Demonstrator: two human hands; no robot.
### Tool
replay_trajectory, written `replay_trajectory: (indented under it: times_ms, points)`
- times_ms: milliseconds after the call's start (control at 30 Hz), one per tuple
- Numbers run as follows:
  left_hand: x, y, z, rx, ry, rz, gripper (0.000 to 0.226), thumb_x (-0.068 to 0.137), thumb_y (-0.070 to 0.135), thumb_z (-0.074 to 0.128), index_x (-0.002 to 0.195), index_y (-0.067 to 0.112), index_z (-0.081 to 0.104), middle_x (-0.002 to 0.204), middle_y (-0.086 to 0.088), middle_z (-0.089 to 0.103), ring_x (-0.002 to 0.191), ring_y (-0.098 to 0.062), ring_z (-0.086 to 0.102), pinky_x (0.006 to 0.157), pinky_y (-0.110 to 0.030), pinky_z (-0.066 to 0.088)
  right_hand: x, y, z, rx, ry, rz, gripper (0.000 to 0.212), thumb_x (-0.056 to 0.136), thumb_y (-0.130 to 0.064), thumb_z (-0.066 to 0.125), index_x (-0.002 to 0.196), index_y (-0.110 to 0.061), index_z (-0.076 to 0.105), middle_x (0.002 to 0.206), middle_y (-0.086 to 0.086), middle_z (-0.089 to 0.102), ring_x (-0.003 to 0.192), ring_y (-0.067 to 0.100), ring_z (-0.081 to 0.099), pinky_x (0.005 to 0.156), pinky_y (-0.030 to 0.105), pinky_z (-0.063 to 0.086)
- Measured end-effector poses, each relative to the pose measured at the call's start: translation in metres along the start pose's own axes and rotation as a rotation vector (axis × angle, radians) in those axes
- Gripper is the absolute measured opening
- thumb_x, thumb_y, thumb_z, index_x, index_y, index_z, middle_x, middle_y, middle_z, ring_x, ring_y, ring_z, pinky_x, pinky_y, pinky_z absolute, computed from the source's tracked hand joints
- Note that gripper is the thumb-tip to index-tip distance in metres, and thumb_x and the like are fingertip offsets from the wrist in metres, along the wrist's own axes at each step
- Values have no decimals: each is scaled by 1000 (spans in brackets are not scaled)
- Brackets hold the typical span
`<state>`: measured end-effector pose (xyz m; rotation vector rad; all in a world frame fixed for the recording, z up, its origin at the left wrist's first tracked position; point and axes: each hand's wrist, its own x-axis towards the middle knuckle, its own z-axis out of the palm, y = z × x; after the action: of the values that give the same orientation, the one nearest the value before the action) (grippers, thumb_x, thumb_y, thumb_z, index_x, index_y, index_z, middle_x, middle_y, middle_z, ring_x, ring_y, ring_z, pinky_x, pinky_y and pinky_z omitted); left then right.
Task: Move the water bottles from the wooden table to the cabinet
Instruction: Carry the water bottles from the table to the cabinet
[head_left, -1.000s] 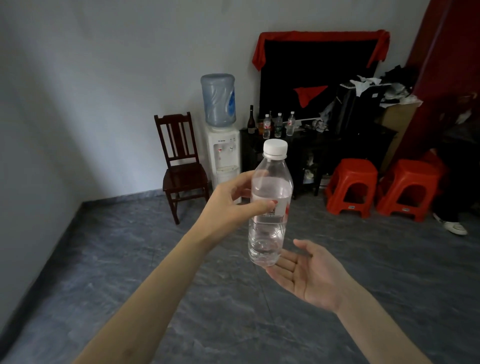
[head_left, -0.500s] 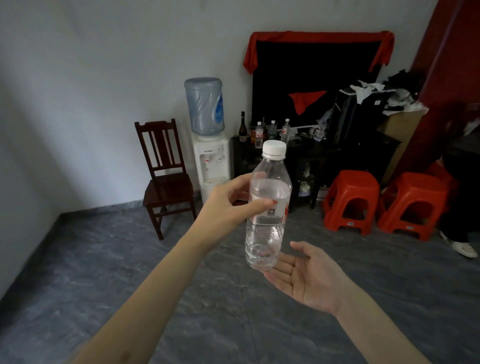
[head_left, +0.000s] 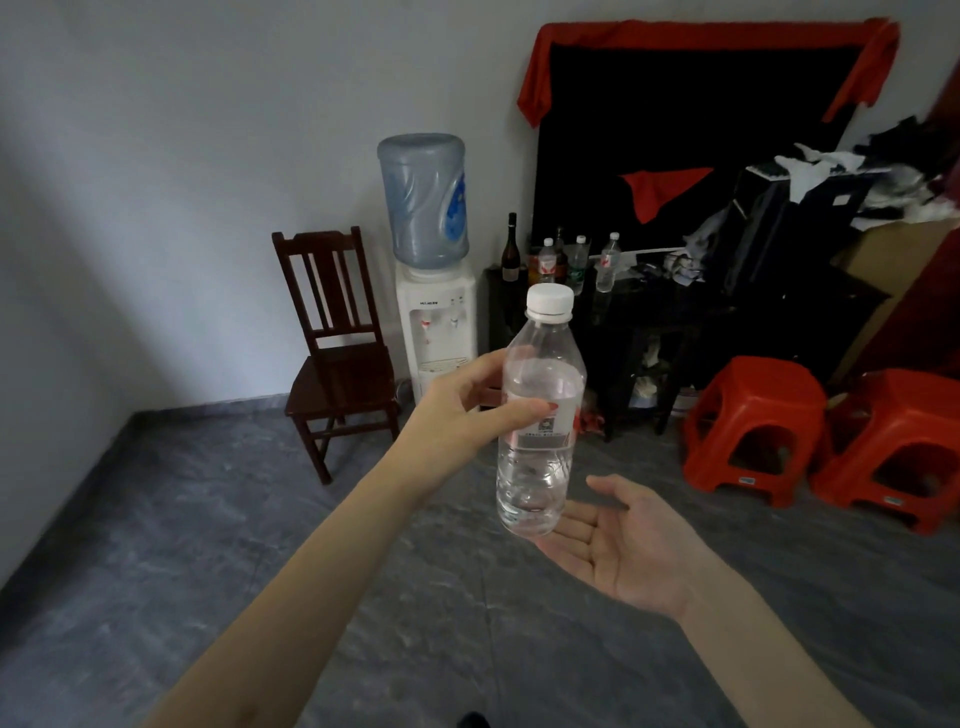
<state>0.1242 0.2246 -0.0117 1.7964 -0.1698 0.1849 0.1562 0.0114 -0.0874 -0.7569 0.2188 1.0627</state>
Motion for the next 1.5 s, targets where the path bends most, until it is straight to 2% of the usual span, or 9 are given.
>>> replay_trajectory:
  times_ms: [200,367,567,700,833,1033,1167,1333,1500]
  points:
    - [99,-33,-44,-26,-24,-18,61,77,42,79,135,34,63,125,5,73,118,-19,69,105,-44,54,86,-77,16,-19,32,-9,59,95,-32,47,132,14,51,132,32,59,124,40,59,103,43,49]
    - [176,-49,-73,-34,-32,-5,65,75,47,79,136,34,61,122,9,73,113,-12,68,93,-28,57,144,-136,33,-42,52,-34,61,90,-32,52,131,14,53,132,32,59,127,40,56,101,44,52]
    - [245,-72,-81,-55,-64,-16,61,74,45,79,131,37,61,121,11,72,116,-11,67,96,-30,57,185,-192,23,-29,59,-48,57,98,-32,47,129,15,55,130,34,60,122,42,60,97,47,54]
    - [288,-86,-79,-19,-72,-3,62,74,45,80,133,37,60,120,14,71,115,-7,66,97,-28,56,218,-228,15,-14,60,-55,51,99,-29,46,115,14,67,128,33,61,118,44,62,101,48,52]
    - [341,-103,-71,-6,-81,-18,64,73,46,80,134,38,61,120,11,72,117,-8,66,98,-30,55,249,-267,0,-8,59,-49,48,99,-28,46,102,11,73,126,32,63,114,43,65,95,49,54]
    - [432,-128,-47,12,-64,-29,55,79,42,80,130,47,63,117,14,74,111,-3,67,90,-13,50,286,-351,-36,-8,68,-18,50,98,-28,48,122,15,59,126,35,61,116,47,63,103,49,48]
    - [497,-140,-31,-1,-23,-55,51,79,40,81,126,49,66,116,11,75,110,-6,68,88,-16,52,310,-417,-59,-39,70,20,53,96,-27,50,127,16,55,127,36,61,116,45,63,103,48,48]
    - [556,-158,-15,30,26,-81,52,79,36,81,124,56,64,115,12,76,111,-3,68,87,-9,49,348,-480,-82,-68,62,88,55,91,-27,54,126,16,56,126,36,61,114,45,64,96,49,55]
    - [596,-180,-15,64,49,-148,55,75,42,81,126,54,64,114,11,76,109,-4,69,86,-14,52,384,-515,-98,-85,75,165,56,95,-29,50,126,17,55,125,36,62,121,45,60,106,48,45]
